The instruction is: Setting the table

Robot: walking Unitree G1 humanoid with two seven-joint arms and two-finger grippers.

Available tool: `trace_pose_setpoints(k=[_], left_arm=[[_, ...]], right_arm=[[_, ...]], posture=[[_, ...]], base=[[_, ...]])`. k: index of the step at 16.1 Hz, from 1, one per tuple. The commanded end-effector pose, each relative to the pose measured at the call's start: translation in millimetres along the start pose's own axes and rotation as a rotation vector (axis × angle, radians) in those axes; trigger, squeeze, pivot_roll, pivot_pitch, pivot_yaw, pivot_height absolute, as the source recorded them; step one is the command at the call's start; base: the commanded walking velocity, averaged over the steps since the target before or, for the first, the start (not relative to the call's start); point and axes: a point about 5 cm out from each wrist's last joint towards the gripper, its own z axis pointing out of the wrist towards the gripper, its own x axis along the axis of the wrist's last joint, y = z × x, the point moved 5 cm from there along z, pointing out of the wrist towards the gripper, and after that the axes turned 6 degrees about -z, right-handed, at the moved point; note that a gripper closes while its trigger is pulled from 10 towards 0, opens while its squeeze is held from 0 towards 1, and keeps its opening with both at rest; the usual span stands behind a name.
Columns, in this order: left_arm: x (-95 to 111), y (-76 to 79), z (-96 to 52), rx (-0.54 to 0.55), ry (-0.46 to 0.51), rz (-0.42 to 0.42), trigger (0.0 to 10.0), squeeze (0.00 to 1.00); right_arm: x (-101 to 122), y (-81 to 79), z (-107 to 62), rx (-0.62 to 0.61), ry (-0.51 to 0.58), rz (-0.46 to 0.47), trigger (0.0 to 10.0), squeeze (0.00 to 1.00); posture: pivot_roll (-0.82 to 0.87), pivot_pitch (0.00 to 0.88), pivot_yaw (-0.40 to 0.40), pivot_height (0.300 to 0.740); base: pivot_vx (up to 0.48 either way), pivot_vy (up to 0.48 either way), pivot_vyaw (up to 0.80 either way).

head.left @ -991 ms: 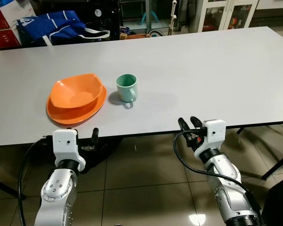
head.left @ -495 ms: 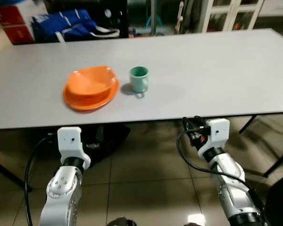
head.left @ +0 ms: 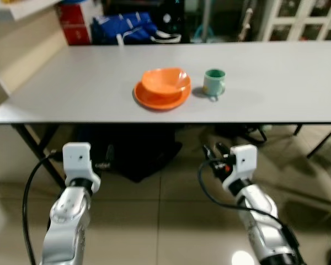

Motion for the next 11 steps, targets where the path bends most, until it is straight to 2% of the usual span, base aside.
trace_pose_setpoints(k=[1,6,7,8,11], left_arm=[[-2.8,6.5,1.6,-0.017,-0.009,0.003,10.0,0.00],[9.6,12.7,11.5,-0.040,0.027,0.028,10.0,0.00],[11.4,14.5,12.1,-0.040,0.024,-0.001,10.0,0.00],[12.2,15.8,11.9,-0.042,0.025,0.005,10.0,0.00],[10.7,17.2,11.9,-0.033,0.016,-0.026,10.0,0.00]], right_arm=[[5.3,3.5,-1.1,-0.012,0.012,-0.015,10.0,0.00],[23.7,-2.1,-1.0,-0.018,0.050,-0.014,10.0,0.00],[25.7,-3.0,-0.5,-0.014,0.051,-0.013,10.0,0.00],[26.6,-3.7,-0.5,-0.009,0.050,-0.012,10.0,0.00],[22.9,-5.9,-2.6,-0.004,0.034,-0.007,10.0,0.00]], posture=[[-0.18,0.000,0.102,0.740],[-0.17,0.000,0.113,0.740],[-0.17,0.000,0.111,0.740],[-0.17,0.000,0.109,0.740],[-0.17,0.004,0.107,0.740]], base=[[0.000,0.000,0.00],[0.000,0.000,0.00],[0.000,0.000,0.00],[0.000,-0.382,0.00],[0.000,0.000,0.00]])
